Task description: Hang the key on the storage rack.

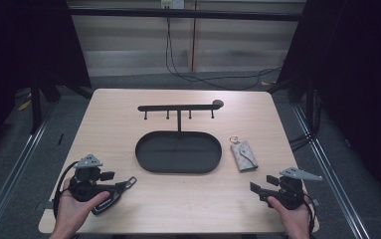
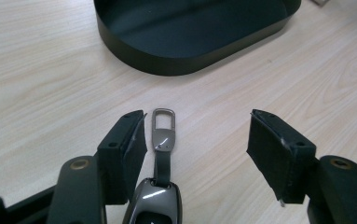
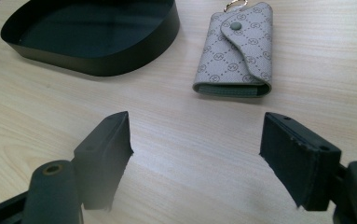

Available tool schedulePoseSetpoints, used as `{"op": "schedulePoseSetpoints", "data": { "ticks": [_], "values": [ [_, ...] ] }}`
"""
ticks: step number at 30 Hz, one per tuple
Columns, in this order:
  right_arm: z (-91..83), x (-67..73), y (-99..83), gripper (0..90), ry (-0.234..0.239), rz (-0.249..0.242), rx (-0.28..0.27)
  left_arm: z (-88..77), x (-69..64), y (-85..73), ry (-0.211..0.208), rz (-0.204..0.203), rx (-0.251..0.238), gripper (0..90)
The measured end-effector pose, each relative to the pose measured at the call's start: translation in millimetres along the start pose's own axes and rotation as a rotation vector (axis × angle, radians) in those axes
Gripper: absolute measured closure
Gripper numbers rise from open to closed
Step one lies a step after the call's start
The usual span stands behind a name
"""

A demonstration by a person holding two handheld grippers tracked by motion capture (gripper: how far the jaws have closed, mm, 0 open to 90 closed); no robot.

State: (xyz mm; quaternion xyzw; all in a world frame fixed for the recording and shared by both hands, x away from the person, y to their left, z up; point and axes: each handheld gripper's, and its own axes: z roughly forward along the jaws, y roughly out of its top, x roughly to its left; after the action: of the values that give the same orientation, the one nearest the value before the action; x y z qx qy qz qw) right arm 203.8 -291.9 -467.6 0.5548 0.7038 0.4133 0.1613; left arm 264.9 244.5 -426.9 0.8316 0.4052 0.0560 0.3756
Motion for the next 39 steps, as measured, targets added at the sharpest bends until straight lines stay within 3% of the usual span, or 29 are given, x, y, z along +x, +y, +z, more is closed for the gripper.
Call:
{"op": "schedulePoseSetpoints", "data": {
  "ticks": [3, 6, 9, 14, 20, 24, 28, 39],
  "values": [
    [0.4, 0.7, 0.2, 24.3, 0.003, -0.007, 0.006, 3.5, -1.0, 4.8, -0.017, 0.020, 0.049, 37.0],
    [1.3, 0.6, 0.1, 24.0, 0.004, -0.009, 0.009, 6.8, -1.9, 9.0, -0.001, 0.049, 0.086, 37.0],
    [1.3, 0.5, 0.0, 23.8, 0.006, -0.008, 0.010, 7.5, -2.9, 13.4, 0.007, 0.055, 0.083, 37.0],
    [1.7, 1.1, 0.1, 23.8, 0.008, -0.010, 0.013, 11.1, -1.7, 23.2, -0.021, 0.071, 0.107, 40.7],
    [2.0, 0.6, 0.1, 23.7, 0.008, -0.009, 0.015, 21.5, -0.5, 28.8, -0.026, 0.069, 0.153, 42.6],
    [1.9, 0.8, 0.1, 22.9, 0.001, -0.011, 0.015, 28.3, 0.4, 29.8, -0.045, 0.091, 0.194, 42.6],
    [2.0, 0.4, 0.0, 22.8, 0.001, -0.008, 0.015, 29.6, 3.8, 31.3, -0.034, 0.086, 0.204, 43.4],
    [2.2, 1.1, -0.1, 22.3, -0.003, -0.009, 0.020, 36.9, 1.1, 39.9, 0.013, 0.146, 0.258, 56.2]
  ]
}}
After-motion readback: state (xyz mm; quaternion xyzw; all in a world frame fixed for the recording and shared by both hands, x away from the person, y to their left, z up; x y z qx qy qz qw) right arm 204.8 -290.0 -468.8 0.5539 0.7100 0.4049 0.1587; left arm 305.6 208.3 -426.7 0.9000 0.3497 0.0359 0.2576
